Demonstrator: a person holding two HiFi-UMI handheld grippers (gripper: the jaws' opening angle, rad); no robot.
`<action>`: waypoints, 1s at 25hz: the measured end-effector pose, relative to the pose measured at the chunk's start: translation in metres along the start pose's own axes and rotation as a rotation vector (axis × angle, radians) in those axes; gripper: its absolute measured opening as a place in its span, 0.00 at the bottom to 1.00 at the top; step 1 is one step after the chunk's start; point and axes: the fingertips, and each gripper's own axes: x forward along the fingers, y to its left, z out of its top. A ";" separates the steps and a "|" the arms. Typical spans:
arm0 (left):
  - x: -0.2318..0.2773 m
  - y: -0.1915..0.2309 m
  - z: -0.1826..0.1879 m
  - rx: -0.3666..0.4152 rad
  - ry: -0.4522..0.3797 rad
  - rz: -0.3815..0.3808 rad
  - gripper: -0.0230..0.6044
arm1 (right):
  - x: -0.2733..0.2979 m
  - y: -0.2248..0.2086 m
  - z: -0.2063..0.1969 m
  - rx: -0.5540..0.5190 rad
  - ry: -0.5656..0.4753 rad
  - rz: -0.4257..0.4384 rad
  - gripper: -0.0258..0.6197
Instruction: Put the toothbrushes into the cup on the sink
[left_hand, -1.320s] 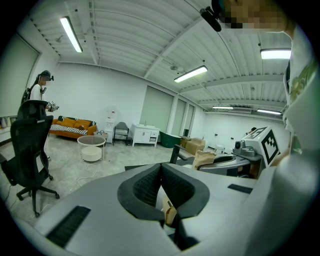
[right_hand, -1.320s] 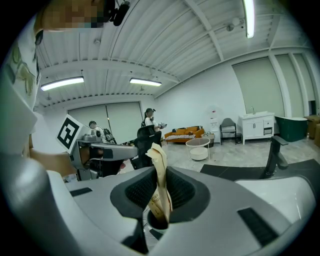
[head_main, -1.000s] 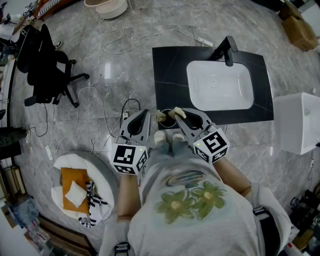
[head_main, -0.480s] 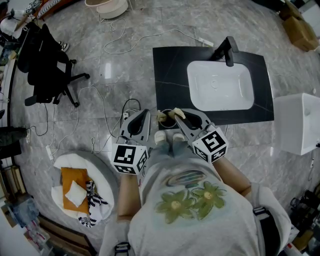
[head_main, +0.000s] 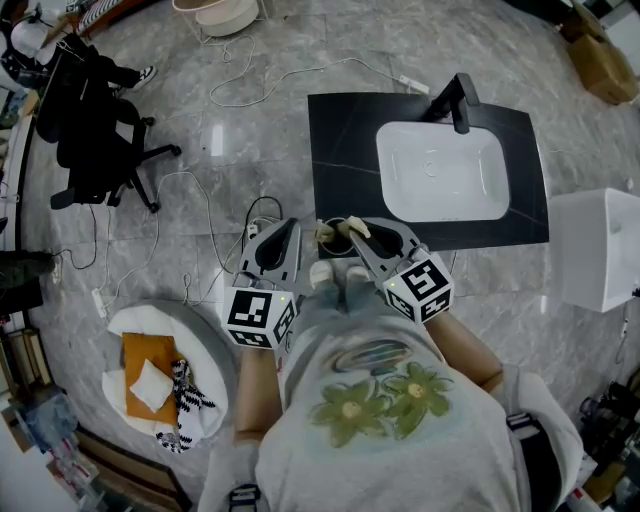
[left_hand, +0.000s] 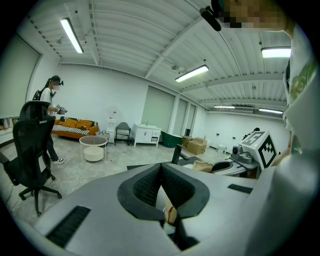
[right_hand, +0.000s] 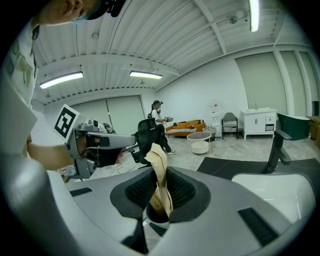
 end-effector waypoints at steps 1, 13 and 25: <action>0.000 0.000 0.000 0.000 0.001 0.000 0.07 | 0.000 0.000 -0.001 0.000 0.003 0.000 0.16; 0.001 -0.002 -0.002 -0.005 0.004 -0.006 0.07 | 0.005 -0.002 -0.014 -0.008 0.041 0.002 0.16; 0.004 -0.005 -0.004 -0.003 0.011 -0.004 0.07 | 0.008 -0.007 -0.024 -0.015 0.068 0.002 0.16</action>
